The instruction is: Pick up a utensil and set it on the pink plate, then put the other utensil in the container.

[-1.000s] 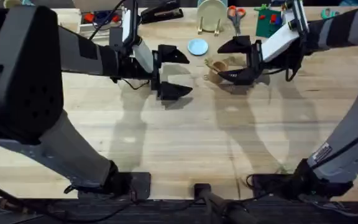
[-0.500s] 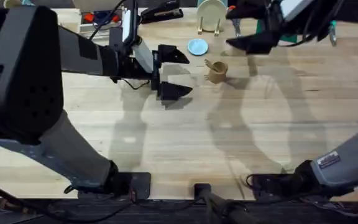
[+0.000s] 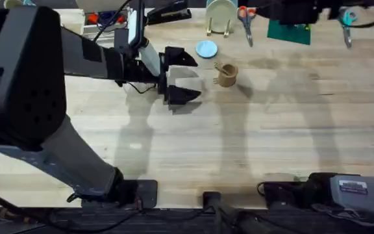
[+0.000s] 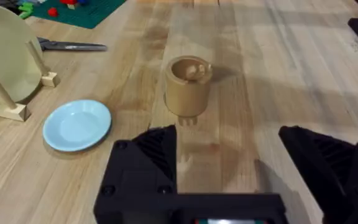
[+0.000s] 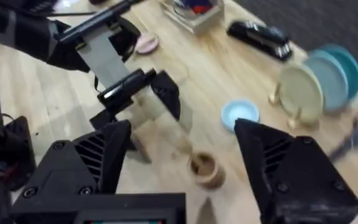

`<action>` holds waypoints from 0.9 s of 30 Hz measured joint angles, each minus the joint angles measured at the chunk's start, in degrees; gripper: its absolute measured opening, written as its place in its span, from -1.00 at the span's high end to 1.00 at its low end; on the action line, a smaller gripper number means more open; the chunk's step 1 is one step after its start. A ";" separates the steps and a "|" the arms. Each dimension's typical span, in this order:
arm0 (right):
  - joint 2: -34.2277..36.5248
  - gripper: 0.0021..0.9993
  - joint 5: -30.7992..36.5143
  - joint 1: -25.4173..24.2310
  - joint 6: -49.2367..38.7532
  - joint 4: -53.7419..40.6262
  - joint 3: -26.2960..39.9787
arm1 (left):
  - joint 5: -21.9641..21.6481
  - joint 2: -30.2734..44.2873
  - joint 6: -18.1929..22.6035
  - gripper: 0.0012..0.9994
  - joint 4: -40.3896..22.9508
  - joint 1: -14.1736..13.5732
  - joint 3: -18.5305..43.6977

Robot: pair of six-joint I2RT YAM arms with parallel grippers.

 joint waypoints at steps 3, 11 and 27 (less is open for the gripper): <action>-4.24 -0.99 5.65 0.00 2.29 -5.13 0.02 | -0.02 0.00 0.00 -0.99 0.00 0.00 0.00; -12.81 -0.99 19.61 0.00 5.80 -20.69 0.02 | -0.02 0.00 -0.01 -0.99 0.00 0.00 0.00; -19.56 -0.99 27.34 0.00 6.77 -38.37 0.02 | -0.02 0.00 0.00 -0.99 0.00 0.00 0.00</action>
